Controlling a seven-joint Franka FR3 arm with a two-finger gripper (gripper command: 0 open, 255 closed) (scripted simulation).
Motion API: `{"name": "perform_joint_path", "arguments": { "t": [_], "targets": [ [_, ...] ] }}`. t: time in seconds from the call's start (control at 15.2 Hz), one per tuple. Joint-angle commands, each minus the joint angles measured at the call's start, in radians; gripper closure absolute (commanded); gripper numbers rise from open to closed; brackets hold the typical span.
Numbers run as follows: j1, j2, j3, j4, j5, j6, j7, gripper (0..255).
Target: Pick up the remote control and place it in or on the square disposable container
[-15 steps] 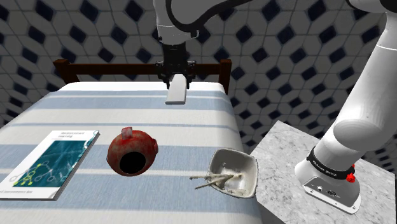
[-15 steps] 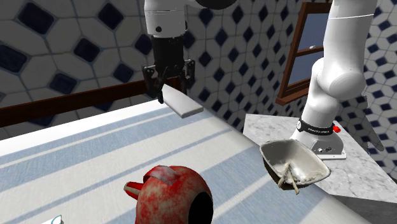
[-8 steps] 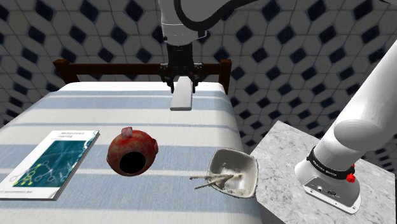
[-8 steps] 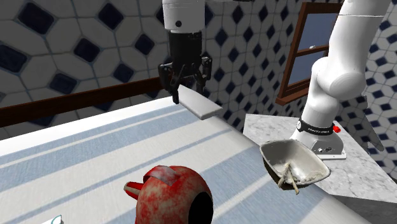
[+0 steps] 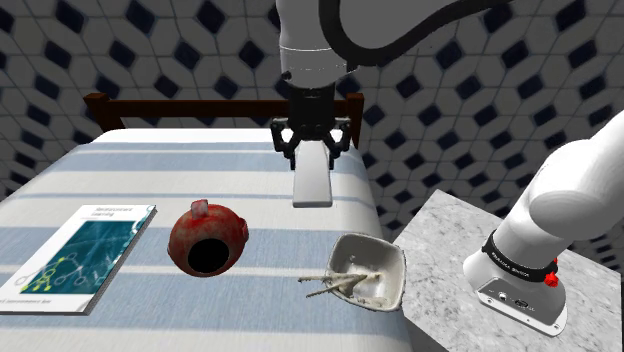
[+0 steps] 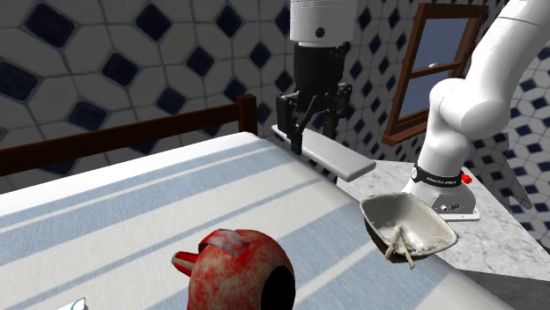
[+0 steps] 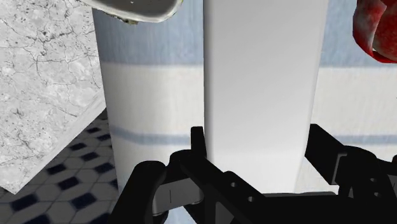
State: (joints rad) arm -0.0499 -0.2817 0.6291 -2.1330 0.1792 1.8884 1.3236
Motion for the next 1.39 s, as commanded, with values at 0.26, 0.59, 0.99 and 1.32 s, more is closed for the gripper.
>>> {"name": "perform_joint_path", "arguments": {
  "t": [0.26,0.59,0.99,1.32],
  "targets": [
    [0.085,-0.158,0.029,-0.108,0.103,-0.024,0.058,255],
    [0.165,-0.277,0.056,-0.172,0.183,-0.06,0.121,255],
    [0.217,-0.334,0.092,-0.231,0.237,-0.045,0.167,255],
    [0.218,-0.32,0.12,-0.285,0.251,0.025,0.164,255]
  ]
}}
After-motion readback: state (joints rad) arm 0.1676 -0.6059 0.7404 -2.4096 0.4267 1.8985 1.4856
